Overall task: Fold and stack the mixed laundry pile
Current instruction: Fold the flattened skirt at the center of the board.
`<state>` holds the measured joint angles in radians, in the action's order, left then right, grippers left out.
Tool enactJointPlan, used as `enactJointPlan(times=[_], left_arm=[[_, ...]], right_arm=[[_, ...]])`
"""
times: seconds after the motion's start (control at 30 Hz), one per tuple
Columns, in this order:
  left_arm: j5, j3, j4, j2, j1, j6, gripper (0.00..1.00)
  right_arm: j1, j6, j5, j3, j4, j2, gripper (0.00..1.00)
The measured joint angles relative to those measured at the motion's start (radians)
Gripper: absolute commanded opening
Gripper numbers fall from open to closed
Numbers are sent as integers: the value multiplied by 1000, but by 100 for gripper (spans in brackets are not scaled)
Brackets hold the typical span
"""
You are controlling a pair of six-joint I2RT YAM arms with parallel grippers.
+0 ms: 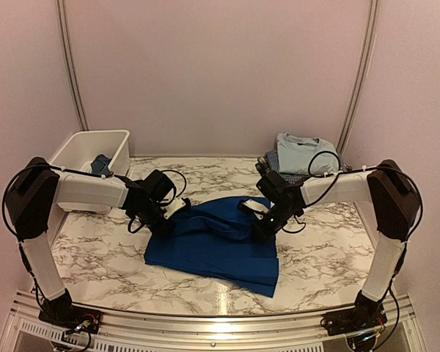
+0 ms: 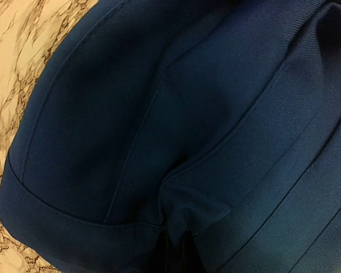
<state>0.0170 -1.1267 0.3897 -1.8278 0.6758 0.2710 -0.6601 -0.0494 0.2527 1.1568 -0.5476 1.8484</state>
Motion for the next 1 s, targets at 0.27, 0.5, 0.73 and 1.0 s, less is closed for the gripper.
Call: enactJointPlan(times=[0.27, 0.5, 0.73, 1.0], left_arm=[[-27, -91, -49, -75, -9, -124, 0], [-46, -175, -40, -57, -32, -150, 0], [-41, -188, 5, 51, -34, -129, 0], [10, -79, 15, 206, -7, -103, 0]], right_arm=[[199, -29, 8, 177, 21, 129, 0], [229, -95, -11, 306, -48, 97, 0], [159, -109, -35, 288, -125, -119, 0], [95, -74, -50, 131, -152, -330, 0]])
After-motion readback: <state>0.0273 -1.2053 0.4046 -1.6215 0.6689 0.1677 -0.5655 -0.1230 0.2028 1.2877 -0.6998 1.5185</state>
